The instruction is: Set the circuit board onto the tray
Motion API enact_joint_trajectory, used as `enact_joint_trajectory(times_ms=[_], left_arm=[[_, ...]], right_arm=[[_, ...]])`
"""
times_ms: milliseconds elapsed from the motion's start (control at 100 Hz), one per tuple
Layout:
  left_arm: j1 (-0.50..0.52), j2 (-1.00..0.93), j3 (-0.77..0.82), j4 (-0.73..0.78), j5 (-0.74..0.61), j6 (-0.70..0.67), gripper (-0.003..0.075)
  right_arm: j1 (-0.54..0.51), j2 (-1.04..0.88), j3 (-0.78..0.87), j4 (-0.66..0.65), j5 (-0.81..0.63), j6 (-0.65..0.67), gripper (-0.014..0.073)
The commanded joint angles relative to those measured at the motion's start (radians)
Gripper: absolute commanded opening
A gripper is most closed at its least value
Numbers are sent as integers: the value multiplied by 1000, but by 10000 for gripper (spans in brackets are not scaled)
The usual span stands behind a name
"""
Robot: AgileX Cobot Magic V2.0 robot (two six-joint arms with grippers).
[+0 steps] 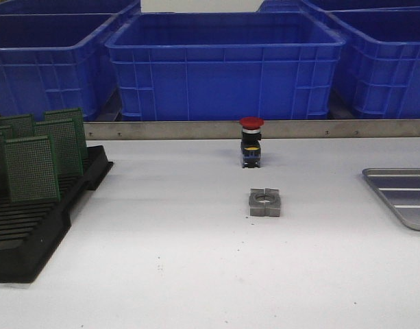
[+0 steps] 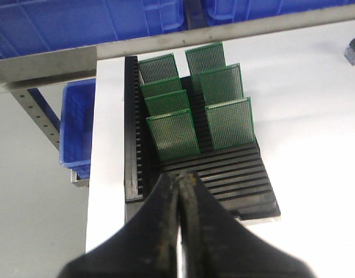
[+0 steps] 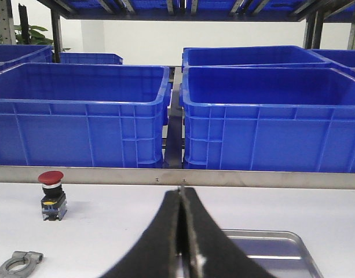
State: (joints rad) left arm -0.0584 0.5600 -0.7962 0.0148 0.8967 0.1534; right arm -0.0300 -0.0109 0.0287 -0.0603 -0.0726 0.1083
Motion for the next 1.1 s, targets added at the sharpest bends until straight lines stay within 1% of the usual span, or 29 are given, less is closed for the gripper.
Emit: enact_joint_trajectory(times_ms=[0,240,310,380,410,430,480,500,530,550,600,630,710,840,950,1090], left_arm=[[3,61,-56,-3,-36,11,-19],[3,118,-58,-5,-36,11,-16],[3,118,-58,-5,-36,11,17],[3,118,-58,-5,-36,11,111],[3,118,-58,-5,-36,11,175],[3,118,-58,-5,-36,11,204],[3,118,-58,-5,-30,11,327],[3,118,-58,-3,-27,11,356],[3,118,-58,-1,-25,11,421],[3,118,-58,5,-25,11,452],[3,118,-58,5,-25,11,500],[3,118,-58,5,-25,11,510],[3,118,-58,-15,-27,11,505],[3,126,-65,-15,-73,22,505],[1,192,-109,-24,-64,100,505],[1,334,-204,-108,-27,294,505]], right_arm=[[1,-17,5,4,-81,-6,-68],[1,-17,5,4,-81,-6,-68],[1,-17,5,4,-81,-6,-68],[1,-17,5,4,-81,-6,-68],[1,-17,5,4,-81,-6,-68],[1,-17,5,4,-81,-6,-68],[1,-17,5,4,-81,-6,-68],[1,-17,5,4,-81,-6,-68],[1,-17,5,4,-81,-6,-68],[1,-17,5,4,-81,-6,-68],[1,-17,5,4,-81,-6,-68],[1,-17,5,4,-81,-6,-68],[1,-17,5,4,-81,-6,-68],[1,-17,5,4,-81,-6,-68],[1,-17,5,4,-81,-6,-68],[1,-17,5,4,-81,-6,-68]])
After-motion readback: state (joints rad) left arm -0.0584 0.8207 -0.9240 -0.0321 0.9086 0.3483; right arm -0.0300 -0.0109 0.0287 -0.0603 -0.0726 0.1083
